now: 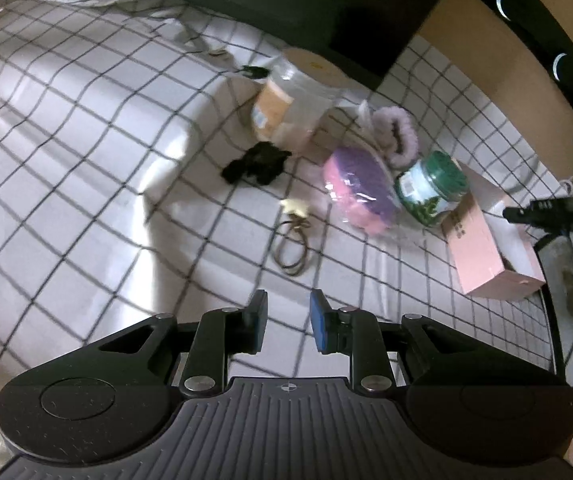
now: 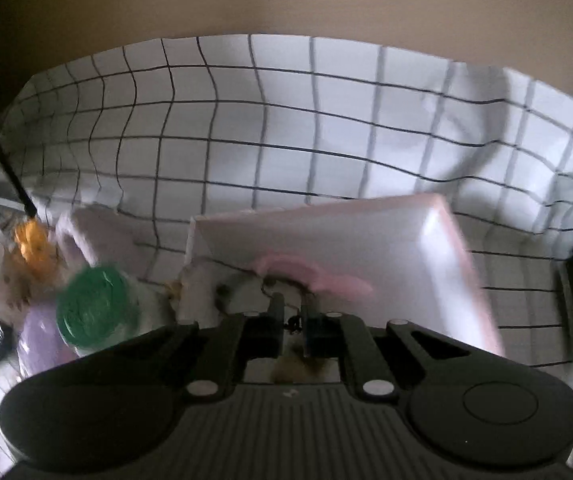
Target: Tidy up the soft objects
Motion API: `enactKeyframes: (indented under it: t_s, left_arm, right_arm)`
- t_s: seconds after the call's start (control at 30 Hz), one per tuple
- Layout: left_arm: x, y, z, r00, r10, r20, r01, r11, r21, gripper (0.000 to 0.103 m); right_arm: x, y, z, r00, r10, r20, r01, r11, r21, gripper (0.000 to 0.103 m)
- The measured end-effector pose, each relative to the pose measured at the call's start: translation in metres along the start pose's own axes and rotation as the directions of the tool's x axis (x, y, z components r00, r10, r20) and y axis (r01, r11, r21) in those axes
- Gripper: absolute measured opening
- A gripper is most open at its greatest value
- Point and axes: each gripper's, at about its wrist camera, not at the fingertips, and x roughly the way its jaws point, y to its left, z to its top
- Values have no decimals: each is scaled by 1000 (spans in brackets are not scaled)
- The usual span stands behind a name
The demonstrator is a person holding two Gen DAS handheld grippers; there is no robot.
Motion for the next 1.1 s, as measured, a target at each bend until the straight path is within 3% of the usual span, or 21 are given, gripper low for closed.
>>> enactKeyframes:
  t_s: [0.13, 0.2, 0.27, 0.3, 0.43, 0.53, 0.63, 0.73, 0.87, 1.0, 1.1]
  left_arm:
    - [13, -17, 7, 997, 60, 49, -64, 994, 86, 26]
    - [22, -23, 13, 995, 73, 69, -81, 988, 129, 26]
    - [31, -26, 22, 996, 63, 70, -73, 987, 144, 26]
    - [38, -27, 26, 996, 56, 66, -65, 986, 156, 26]
    - [65, -31, 40, 997, 69, 35, -75, 975, 208, 26]
    - [69, -22, 54, 994, 77, 73, -92, 972, 218, 26]
    - [70, -9, 72, 988, 110, 111, -134, 963, 233, 26]
    - [77, -1, 89, 988, 97, 117, -126, 954, 271, 26]
    - [100, -2, 105, 993, 108, 45, -117, 932, 344, 26]
    - [114, -4, 112, 998, 65, 4, -61, 911, 409, 31]
    - [120, -1, 118, 998, 57, -34, -38, 910, 412, 41]
  right_arm:
    - [-36, 0, -32, 997, 43, 57, -39, 996, -76, 14]
    - [-53, 12, -50, 995, 47, 82, -35, 989, -141, 38]
    - [-66, 31, -68, 992, 62, 113, -41, 983, -181, 53]
    - [-71, 42, -76, 989, 76, 126, -50, 979, -199, 54]
    - [-82, 78, -106, 984, 127, 123, -95, 966, -240, 55]
    - [-82, 104, -127, 982, 158, 99, -125, 951, -282, 55]
    - [-79, 126, -151, 983, 156, 98, -113, 931, -347, 59]
    - [-67, 138, -167, 990, 128, 64, -97, 927, -361, 59]
    - [-55, 145, -175, 989, 145, -6, -141, 946, -294, 59]
    - [-53, 156, -176, 989, 146, 2, -140, 953, -268, 59]
    - [-52, 162, -176, 990, 139, 7, -132, 958, -255, 59]
